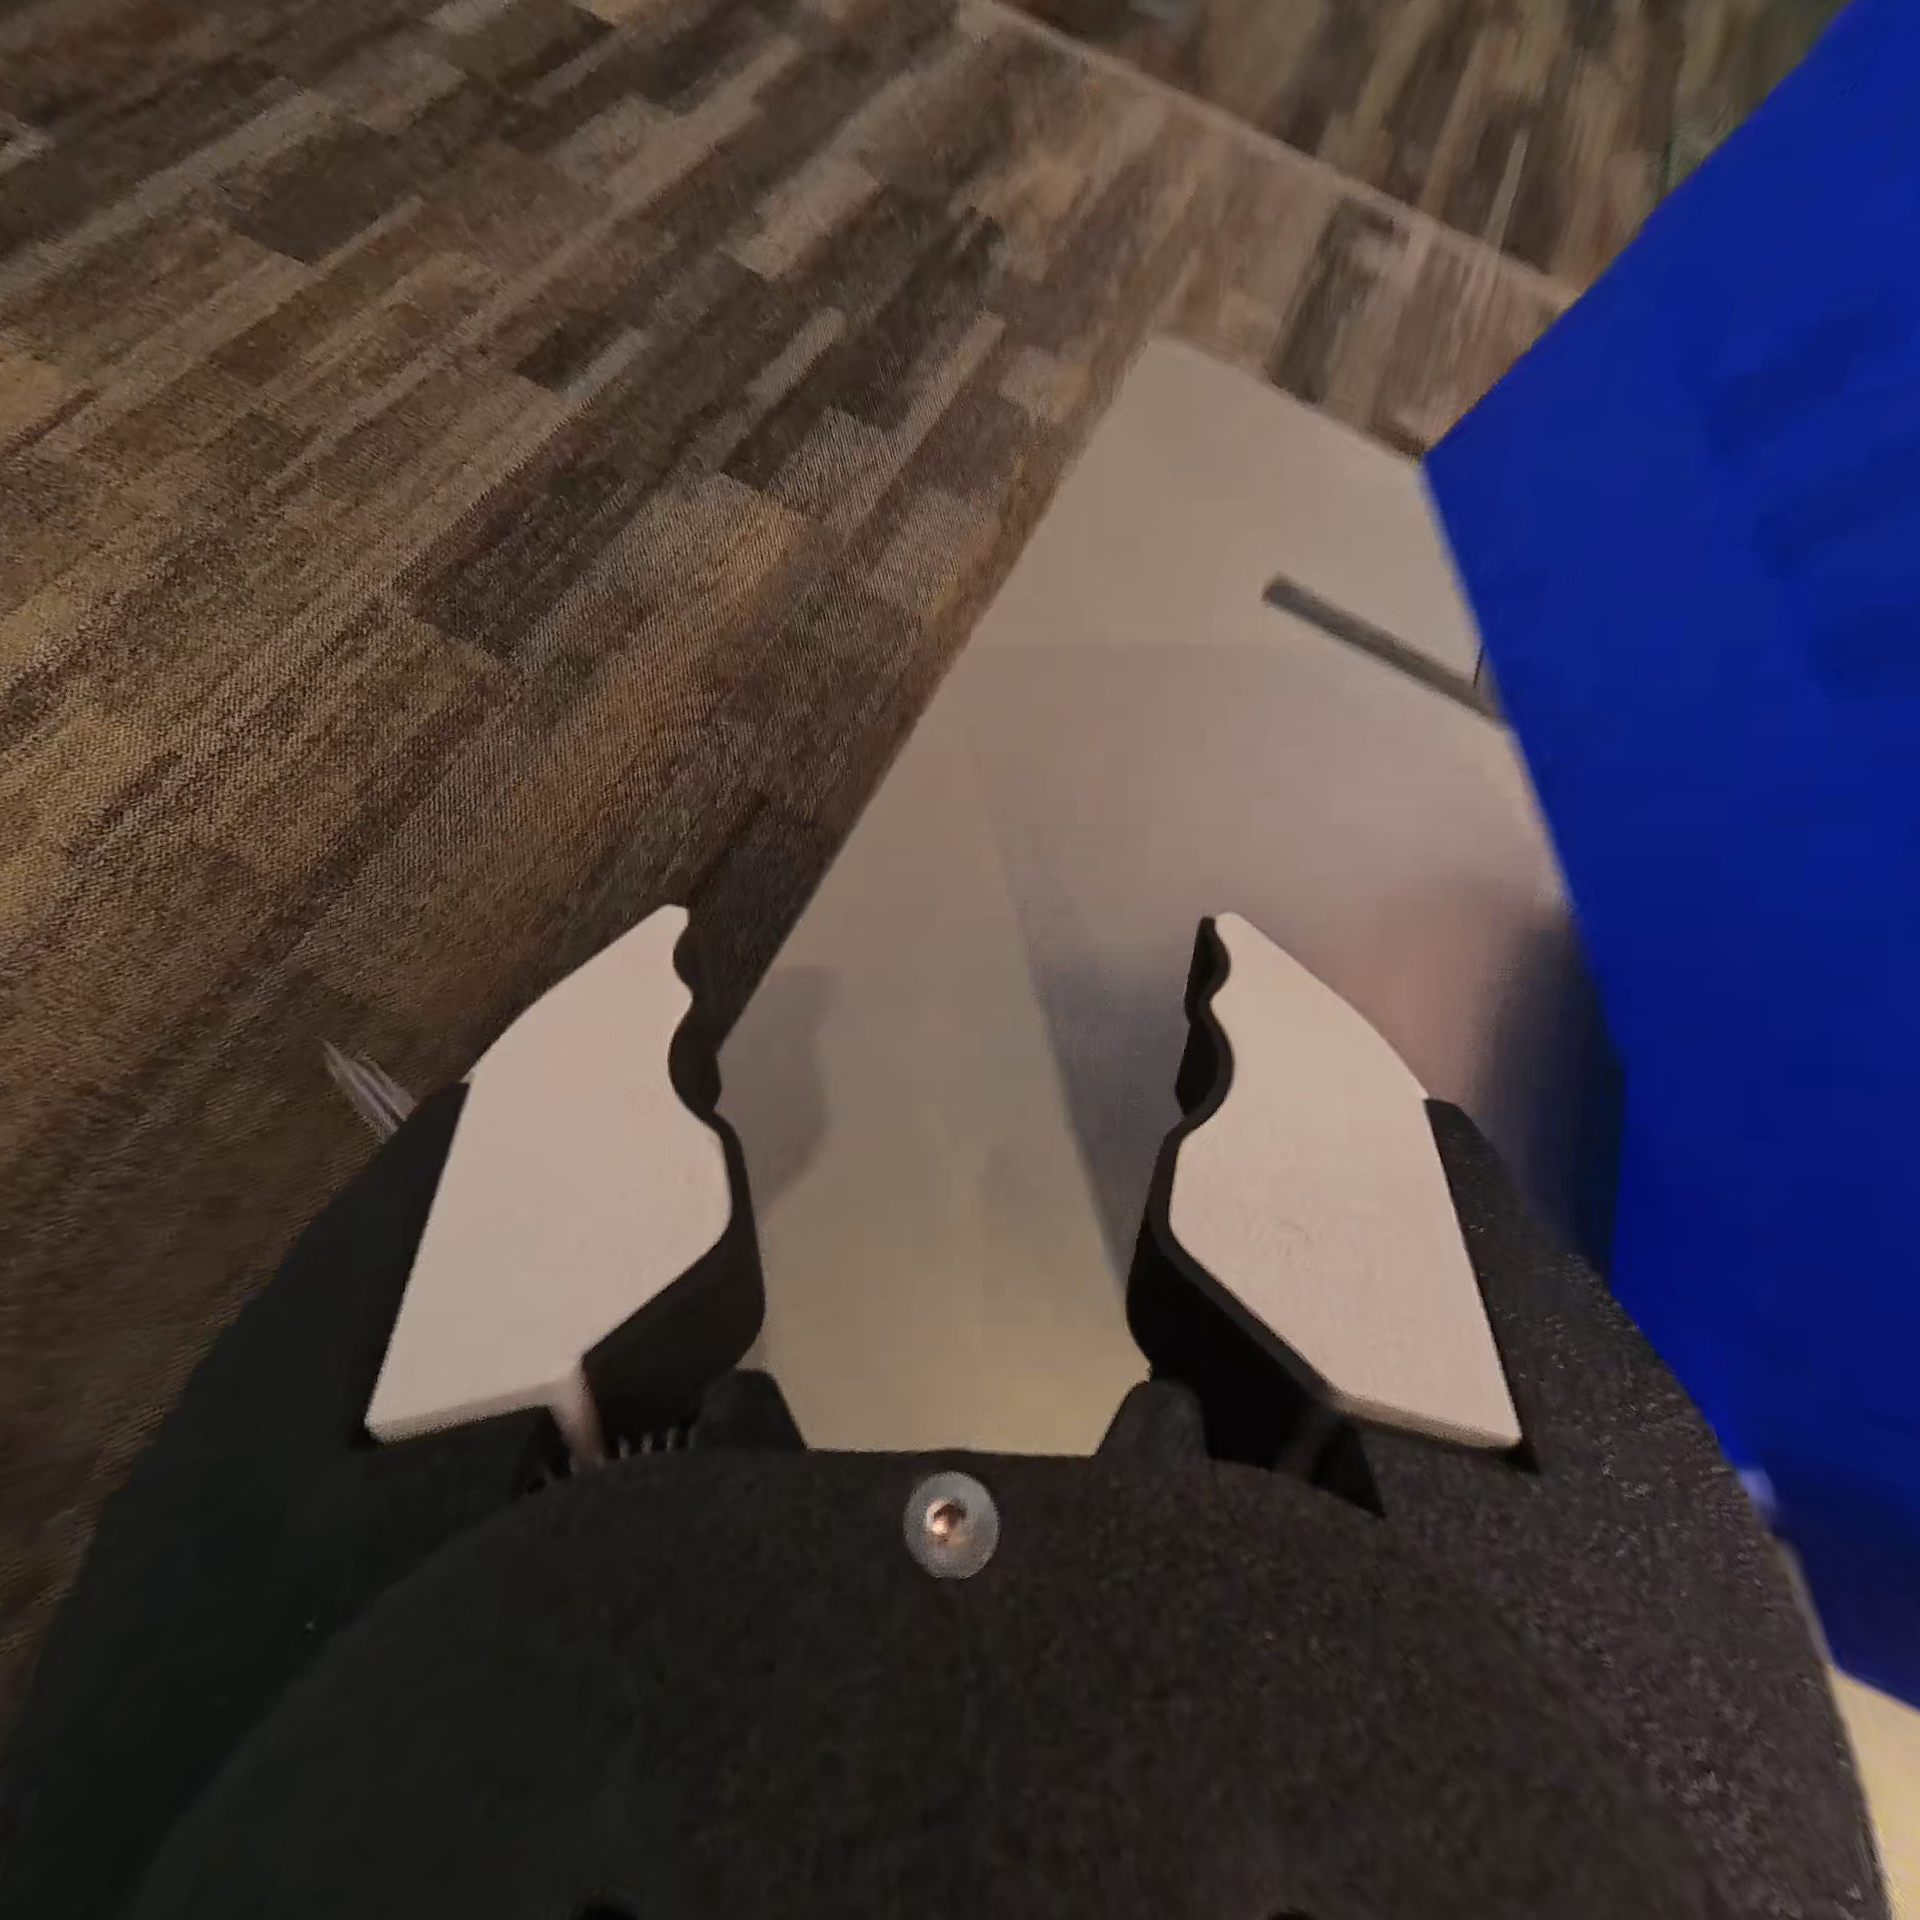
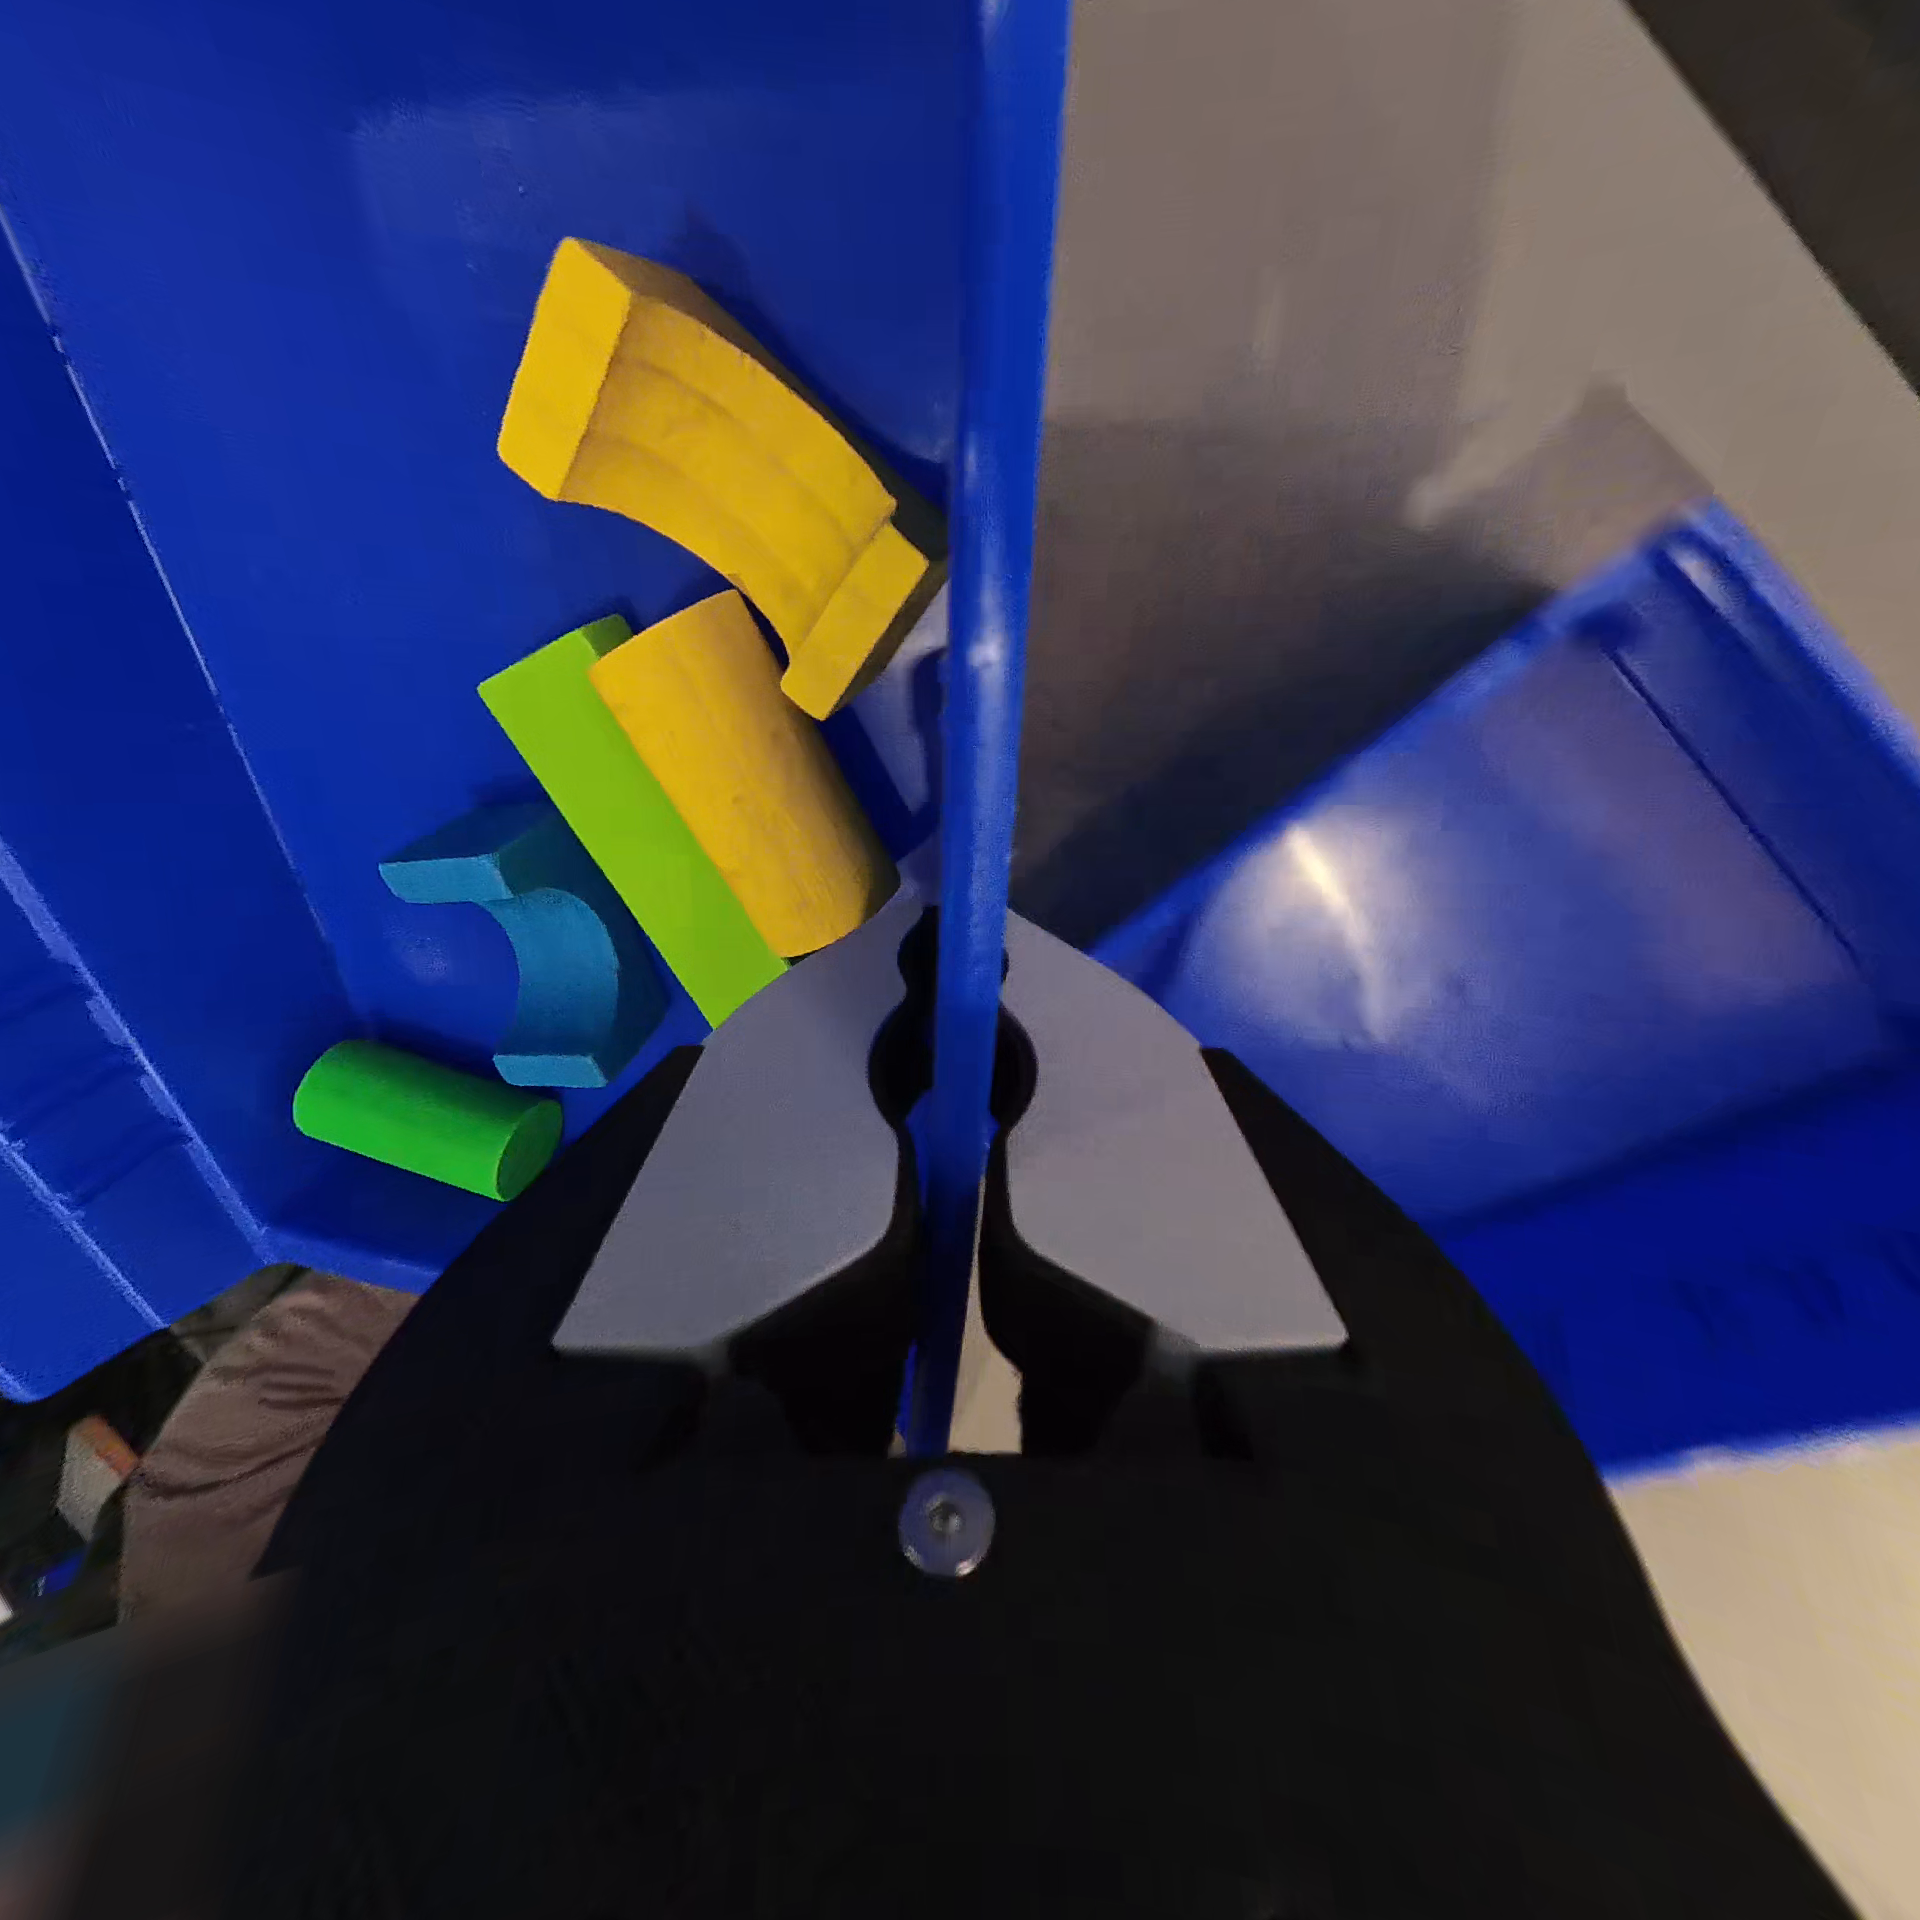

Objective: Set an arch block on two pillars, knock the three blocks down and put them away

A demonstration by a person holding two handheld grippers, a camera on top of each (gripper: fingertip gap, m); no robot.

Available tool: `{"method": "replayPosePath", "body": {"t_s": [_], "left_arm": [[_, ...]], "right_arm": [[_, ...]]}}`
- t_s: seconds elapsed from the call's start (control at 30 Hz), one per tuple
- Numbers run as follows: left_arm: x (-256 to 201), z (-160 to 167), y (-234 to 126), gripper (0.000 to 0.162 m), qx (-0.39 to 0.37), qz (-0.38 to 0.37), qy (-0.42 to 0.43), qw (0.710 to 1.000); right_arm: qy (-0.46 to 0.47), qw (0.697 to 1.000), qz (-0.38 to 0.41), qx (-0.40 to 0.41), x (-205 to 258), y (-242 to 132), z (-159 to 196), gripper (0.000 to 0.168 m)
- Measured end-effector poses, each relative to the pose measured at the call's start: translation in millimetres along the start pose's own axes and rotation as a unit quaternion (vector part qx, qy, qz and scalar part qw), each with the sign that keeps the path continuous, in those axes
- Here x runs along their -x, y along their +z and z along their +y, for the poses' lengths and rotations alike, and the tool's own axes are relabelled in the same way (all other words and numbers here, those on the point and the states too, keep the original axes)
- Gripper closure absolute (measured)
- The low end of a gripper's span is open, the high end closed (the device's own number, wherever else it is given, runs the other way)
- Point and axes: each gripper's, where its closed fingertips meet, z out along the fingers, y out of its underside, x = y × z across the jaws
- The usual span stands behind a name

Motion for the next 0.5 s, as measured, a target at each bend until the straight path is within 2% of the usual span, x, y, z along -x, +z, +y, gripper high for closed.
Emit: {"method": "replayPosePath", "body": {"t_s": [0.17, 0.3, 0.4, 0.5], "left_arm": [[31, -6, -10, 0.075, -0.047, 0.009, -0.067, 0.997], [23, -7, -10, 0.074, -0.057, 0.069, -0.088, 0.992], [6, 1, 10, 0.066, -0.016, 0.088, -0.051, 0.995], [-4, 21, 39, 0.062, 0.057, 0.102, -0.038, 0.992]], "right_arm": [[-0.02, 1.0, -0.003, -0.008, 40, 54, -41, 0.162], [-0.012, 1.0, 0.017, 0.014, 46, 101, -46, 0.161], [0.01, 0.999, 0.024, 0.037, 40, 140, -39, 0.161], [0.031, 0.998, 0.035, 0.044, 27, 170, -32, 0.161]]}}
